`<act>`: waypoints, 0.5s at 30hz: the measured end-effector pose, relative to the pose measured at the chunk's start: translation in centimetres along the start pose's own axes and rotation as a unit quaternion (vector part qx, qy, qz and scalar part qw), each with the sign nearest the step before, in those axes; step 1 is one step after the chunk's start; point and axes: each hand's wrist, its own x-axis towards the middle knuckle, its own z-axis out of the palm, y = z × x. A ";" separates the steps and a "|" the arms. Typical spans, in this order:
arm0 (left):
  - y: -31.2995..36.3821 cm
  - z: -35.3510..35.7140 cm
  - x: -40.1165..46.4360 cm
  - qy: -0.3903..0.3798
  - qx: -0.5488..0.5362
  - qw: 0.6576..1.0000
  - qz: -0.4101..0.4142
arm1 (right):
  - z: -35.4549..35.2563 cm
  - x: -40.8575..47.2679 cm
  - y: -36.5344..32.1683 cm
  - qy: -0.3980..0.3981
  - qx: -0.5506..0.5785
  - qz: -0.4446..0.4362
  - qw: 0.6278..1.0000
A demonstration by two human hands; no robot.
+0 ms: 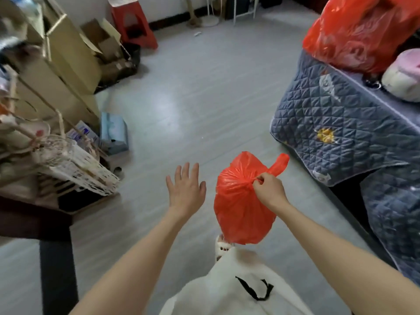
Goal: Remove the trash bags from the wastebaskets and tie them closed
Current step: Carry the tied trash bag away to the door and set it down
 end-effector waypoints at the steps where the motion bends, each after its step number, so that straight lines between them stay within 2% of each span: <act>1: 0.3 -0.9 3.0 -0.004 -0.002 1.000 -0.003 | -0.5 2.6 -1.4 -0.002 0.003 0.005 1.000; 10: 1.2 -6.6 28.5 -0.022 -0.001 1.000 -0.002 | -3.4 26.4 -13.7 -0.010 -0.008 -0.003 1.000; 15: 0.9 -8.9 46.6 -0.022 -0.011 1.000 0.016 | -3.9 42.2 -20.7 0.002 -0.008 0.017 1.000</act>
